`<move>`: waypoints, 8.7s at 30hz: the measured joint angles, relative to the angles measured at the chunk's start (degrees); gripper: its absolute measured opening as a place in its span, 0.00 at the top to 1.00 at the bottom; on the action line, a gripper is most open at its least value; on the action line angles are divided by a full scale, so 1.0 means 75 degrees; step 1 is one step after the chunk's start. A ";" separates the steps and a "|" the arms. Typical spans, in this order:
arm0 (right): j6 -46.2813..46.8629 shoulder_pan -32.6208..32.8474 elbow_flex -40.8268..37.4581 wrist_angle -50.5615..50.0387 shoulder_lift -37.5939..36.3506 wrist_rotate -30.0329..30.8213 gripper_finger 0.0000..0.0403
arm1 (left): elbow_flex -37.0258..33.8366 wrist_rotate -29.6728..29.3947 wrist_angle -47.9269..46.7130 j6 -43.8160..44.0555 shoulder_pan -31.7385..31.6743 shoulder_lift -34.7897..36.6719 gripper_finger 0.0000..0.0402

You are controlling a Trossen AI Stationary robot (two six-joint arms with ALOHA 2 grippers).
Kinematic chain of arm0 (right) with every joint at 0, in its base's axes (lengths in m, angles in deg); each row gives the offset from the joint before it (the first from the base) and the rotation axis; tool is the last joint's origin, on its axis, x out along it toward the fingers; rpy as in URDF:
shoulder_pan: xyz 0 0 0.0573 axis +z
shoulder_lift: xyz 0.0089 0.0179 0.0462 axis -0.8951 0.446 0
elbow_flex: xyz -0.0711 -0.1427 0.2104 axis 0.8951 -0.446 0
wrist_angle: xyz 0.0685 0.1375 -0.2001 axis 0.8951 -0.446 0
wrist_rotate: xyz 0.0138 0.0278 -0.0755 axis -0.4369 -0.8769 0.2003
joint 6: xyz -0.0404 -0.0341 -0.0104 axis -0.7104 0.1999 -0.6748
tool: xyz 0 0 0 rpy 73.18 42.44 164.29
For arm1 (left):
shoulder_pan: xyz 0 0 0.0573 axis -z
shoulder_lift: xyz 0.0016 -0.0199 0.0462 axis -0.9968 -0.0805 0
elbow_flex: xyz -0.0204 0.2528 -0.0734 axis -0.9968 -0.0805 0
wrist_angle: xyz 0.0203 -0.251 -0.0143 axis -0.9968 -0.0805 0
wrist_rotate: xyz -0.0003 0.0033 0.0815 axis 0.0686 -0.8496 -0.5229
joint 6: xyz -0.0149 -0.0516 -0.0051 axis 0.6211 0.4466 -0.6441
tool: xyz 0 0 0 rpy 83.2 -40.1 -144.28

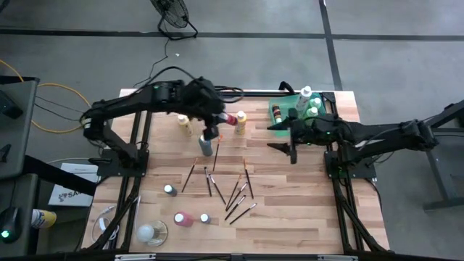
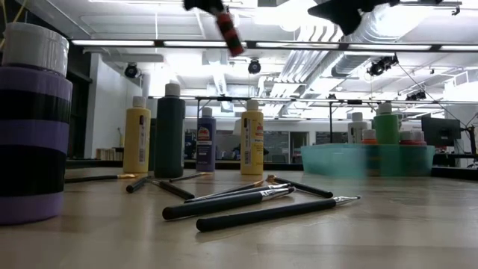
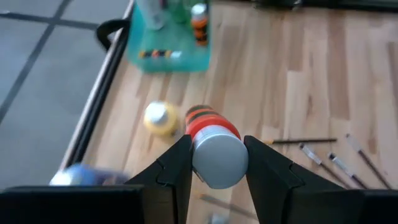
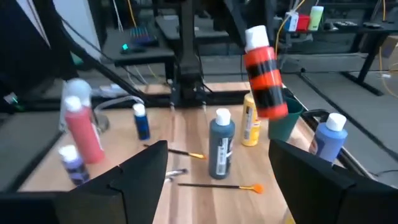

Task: Pick & Place Paint Supplies
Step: Put the small orange paint bottle into the green bin, then put the small blue paint bottle into the green bin

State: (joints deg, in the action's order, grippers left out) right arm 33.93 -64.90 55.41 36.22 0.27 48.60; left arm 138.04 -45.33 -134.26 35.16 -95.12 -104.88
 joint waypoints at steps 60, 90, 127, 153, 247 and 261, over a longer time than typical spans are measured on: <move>0.2772 -0.0173 0.1293 -0.2565 0.1743 0.6376 0.72 | 0.1169 -0.0765 0.0780 0.2389 -0.0003 -0.1036 0.61; 0.7086 -0.0286 -0.2368 -0.0028 0.2043 0.8536 0.72 | 0.1166 -0.0894 0.0331 0.2447 0.0000 -0.1060 0.61; 0.7242 -0.0280 -0.2358 0.1068 0.4149 0.8099 0.64 | 0.1163 -0.0916 -0.0043 0.2188 0.0000 -0.1063 0.61; 0.7181 -0.0227 -0.2358 0.1062 0.4149 0.7851 0.59 | 0.1163 -0.0911 -0.0049 0.2187 0.0000 -0.1066 0.61; 0.1438 0.3354 -0.2343 0.0322 -0.3390 0.7810 0.39 | -0.6582 -0.2914 -0.0423 0.9993 0.6320 0.3029 0.61; 0.1463 0.3354 -0.2346 0.0325 -0.3390 0.7810 0.39 | -0.7615 -0.3856 -0.0303 1.4246 0.8906 0.2879 0.61</move>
State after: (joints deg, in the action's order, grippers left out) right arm 44.90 -39.75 37.81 38.66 -25.16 107.18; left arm 80.93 -74.25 -136.54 142.00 -28.32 -83.28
